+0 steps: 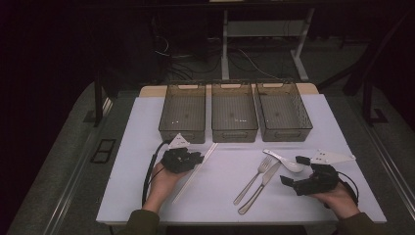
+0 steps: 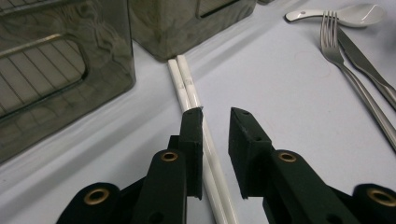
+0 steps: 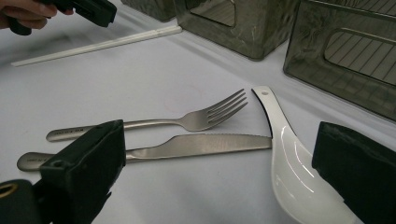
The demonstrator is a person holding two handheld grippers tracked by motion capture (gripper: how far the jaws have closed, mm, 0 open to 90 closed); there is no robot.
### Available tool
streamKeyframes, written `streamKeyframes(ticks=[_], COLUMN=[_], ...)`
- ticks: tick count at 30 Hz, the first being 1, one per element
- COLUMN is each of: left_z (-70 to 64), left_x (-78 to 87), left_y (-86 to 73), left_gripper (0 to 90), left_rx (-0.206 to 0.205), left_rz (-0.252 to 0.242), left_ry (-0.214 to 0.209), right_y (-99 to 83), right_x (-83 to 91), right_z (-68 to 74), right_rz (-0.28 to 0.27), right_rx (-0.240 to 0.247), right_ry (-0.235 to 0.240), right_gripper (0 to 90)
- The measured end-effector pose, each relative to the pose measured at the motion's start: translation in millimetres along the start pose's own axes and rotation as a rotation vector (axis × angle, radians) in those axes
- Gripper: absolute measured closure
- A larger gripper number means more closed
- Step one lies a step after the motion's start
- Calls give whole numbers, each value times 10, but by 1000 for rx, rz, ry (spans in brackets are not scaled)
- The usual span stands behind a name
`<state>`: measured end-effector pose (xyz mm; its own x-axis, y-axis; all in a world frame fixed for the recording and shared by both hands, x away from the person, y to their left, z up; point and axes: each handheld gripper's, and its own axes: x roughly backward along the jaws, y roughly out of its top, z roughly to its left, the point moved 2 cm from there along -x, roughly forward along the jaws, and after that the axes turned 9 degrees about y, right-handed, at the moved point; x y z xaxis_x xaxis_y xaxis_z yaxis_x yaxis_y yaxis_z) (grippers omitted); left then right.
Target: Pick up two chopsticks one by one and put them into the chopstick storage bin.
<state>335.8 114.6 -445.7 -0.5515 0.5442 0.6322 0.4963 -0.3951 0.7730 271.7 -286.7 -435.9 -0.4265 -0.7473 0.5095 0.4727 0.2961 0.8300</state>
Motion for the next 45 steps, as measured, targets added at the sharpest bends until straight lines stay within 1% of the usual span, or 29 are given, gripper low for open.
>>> streamKeyframes(ticks=[2, 5, 8, 11, 18, 22, 30, 35, 37, 40, 41, 44, 45], left_z=[-4, -6, -2, -4, 0, 11, 18, 27, 28, 18, 6, 14, 7], left_x=[-8, -25, -48, -58, -73, -88, -103, -114, -114, -113, -116, -119, -117], left_y=[-11, -27, -40, -51, -70, -81, -95, -108, -108, -107, -115, -127, -129], left_gripper=[749, 758, 767, 776, 787, 791, 797, 797, 797, 796, 796, 796, 797], left_rx=[-5, 2, -8, -7, -6, -19, -14, -28, -25, -48, -39, -41, -46], left_rz=[9, 23, 37, 53, 74, 87, 100, 120, 119, 124, 118, 105, 106], left_ry=[4, 4, 5, 6, 19, 20, 26, 42, 41, 51, 55, 52, 57], right_y=[-1, -3, -4, -6, -7, -7, -8, -8, -9, -9, -9, -9, -10], right_x=[-2, -5, -6, -8, -8, -8, -7, -8, -8, -7, -7, -7, -9], right_z=[3, 3, 2, 0, 0, 0, -2, -1, -2, -1, -1, -3, -8], right_rz=[1, 1, 3, 4, 4, 4, 4, 5, 5, 5, 5, 5, 6], right_rx=[2, 0, -1, 0, -1, -1, -3, -2, -3, -3, -3, -3, -3], right_ry=[0, 0, 0, -3, -5, -4, -6, -4, -5, -5, -5, -6, -8], right_gripper=[30, 30, 30, 30, 30, 30, 30, 30, 30, 30, 30, 30, 29])
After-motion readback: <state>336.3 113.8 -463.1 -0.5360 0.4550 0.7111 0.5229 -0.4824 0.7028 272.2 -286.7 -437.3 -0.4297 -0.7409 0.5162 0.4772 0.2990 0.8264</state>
